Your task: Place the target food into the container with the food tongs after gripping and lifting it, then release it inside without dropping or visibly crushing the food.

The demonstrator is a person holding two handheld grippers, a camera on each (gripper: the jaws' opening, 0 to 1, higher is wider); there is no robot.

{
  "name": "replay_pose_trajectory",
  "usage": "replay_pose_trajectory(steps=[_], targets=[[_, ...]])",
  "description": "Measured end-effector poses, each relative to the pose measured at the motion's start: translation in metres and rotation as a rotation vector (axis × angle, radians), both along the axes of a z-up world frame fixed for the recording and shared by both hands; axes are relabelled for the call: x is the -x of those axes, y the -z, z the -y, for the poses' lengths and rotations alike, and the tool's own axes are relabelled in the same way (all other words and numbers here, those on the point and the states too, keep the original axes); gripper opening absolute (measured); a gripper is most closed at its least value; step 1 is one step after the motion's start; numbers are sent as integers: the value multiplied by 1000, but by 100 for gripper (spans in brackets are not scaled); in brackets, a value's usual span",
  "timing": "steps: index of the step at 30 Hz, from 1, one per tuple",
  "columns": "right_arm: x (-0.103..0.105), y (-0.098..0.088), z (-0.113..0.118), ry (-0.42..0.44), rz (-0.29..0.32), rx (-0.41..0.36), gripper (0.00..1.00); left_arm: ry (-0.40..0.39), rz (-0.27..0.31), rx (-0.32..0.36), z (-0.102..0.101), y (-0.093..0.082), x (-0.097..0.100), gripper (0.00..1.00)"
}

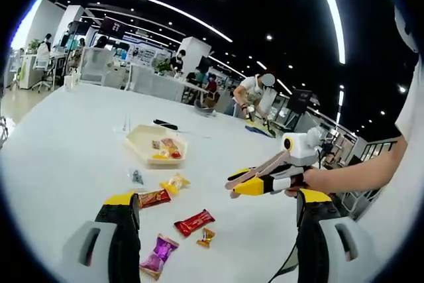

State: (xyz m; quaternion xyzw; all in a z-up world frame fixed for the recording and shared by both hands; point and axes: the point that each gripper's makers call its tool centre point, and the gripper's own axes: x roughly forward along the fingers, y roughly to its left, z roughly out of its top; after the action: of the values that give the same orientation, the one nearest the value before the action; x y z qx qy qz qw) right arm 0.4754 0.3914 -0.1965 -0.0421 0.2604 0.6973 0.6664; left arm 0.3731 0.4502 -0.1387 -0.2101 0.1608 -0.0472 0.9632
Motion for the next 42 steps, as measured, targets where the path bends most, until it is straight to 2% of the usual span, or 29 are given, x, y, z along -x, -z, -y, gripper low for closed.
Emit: replay_pose_trajectory(steps=[5,9,14,22,32,38,42], targets=[[5,4,2,-4,-17,10,28,2,-9,-1,-2,1,4,99],[14,3,5,-52,2,20,28,-9,-2,-1,-3,2,6,99],[15,5,8,-54,6,27,28,1,-6,-3,-2,3,4,99],[26,10,5,-98,21,45,28,-17,17,-14,-7,0,6,99],[29,20,2,-146,41,73,29,-36,2,-13,-10,6,11,99],[30,21,-2,-170,48,74,29,-55,-3,-6,-13,11,12,99],[28,20,-3,-171,57,73,29,-39,-14,-8,-10,14,10,99]])
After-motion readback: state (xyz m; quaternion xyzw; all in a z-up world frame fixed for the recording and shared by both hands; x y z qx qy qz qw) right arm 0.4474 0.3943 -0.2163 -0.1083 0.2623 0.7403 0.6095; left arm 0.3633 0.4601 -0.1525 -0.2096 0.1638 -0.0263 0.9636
